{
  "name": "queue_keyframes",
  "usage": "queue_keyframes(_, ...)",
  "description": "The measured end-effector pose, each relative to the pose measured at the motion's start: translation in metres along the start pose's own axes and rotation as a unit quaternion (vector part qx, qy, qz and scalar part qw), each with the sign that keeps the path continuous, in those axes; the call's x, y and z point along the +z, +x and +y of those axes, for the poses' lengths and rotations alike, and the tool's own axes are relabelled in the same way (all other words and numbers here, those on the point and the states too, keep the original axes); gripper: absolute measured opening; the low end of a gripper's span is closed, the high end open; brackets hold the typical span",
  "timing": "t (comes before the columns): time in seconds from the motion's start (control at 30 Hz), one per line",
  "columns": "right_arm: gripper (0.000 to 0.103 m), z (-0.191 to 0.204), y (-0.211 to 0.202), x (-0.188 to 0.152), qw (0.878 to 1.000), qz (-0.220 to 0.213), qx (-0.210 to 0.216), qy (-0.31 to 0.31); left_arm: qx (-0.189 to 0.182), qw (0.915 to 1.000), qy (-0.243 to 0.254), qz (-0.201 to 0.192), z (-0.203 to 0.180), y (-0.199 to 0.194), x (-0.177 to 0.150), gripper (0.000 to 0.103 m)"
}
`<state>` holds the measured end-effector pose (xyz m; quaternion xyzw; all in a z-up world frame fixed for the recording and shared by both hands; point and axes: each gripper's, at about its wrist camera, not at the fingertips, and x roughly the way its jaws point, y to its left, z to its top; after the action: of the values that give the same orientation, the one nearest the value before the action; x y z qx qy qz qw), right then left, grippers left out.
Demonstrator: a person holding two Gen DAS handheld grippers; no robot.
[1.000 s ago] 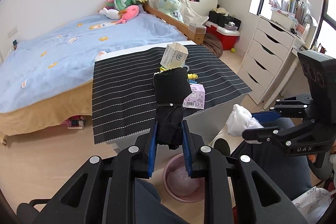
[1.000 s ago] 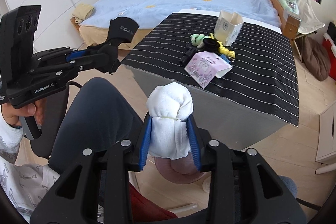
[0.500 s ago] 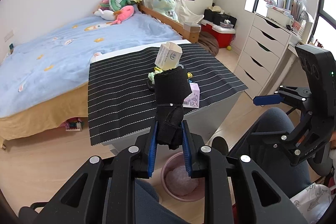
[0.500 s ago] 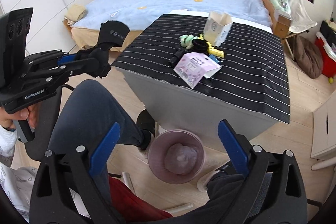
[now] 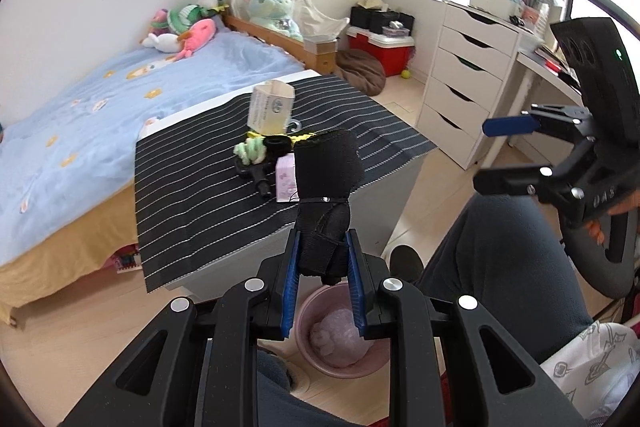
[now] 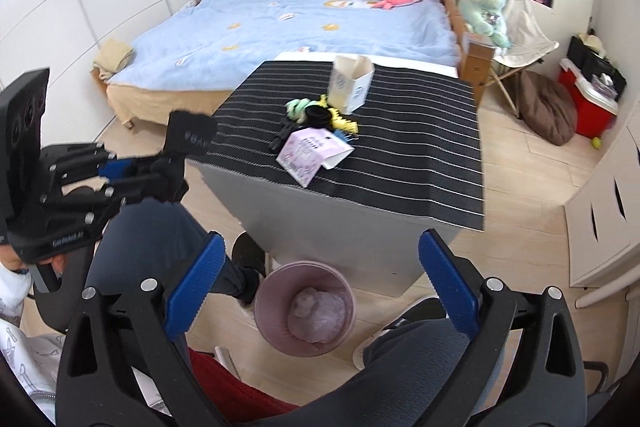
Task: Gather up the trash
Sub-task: 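Move the black sock over the pink bin and open the left tool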
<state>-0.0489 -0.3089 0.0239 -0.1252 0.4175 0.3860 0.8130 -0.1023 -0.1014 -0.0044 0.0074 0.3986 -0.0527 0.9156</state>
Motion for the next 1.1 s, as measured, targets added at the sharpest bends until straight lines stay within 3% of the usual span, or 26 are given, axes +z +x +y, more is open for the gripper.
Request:
queue_keyframes(0.27, 0.096, -0.013, -0.007, -0.002, 1.0, -0.009, -0.005, 0.018, -0.015, 0.9993, 0.028, 0.018, -0.017, 0.002, 0.001, 0.028)
queue_keyframes(0.37, 0.096, -0.016, -0.009, -0.002, 1.0, -0.012, -0.005, 0.024, -0.022, 0.999, 0.033, 0.021, -0.021, 0.003, 0.0, 0.054)
queue_keyframes(0.43, 0.096, -0.017, -0.009, -0.003, 1.0, -0.012, -0.005, 0.026, -0.025, 0.999, 0.031, 0.021, -0.022, 0.004, -0.001, 0.078)
queue_keyframes(0.5, 0.096, -0.018, -0.008, -0.004, 1.0, -0.012, -0.004, 0.028, -0.026, 0.9991, 0.027, 0.017, -0.021, 0.005, -0.002, 0.089)
queue_keyframes(0.73, 0.097, -0.017, -0.004, -0.006, 1.0, -0.007, -0.001, 0.031, -0.007, 0.9999, 0.006, 0.011, -0.012, 0.006, 0.0, 0.095)
queue_keyframes(1.1, 0.098, -0.014, 0.0, -0.005, 0.999, -0.005, 0.005, 0.032, 0.019, 0.9996, -0.02, 0.0, 0.003, 0.007, 0.001, 0.095)
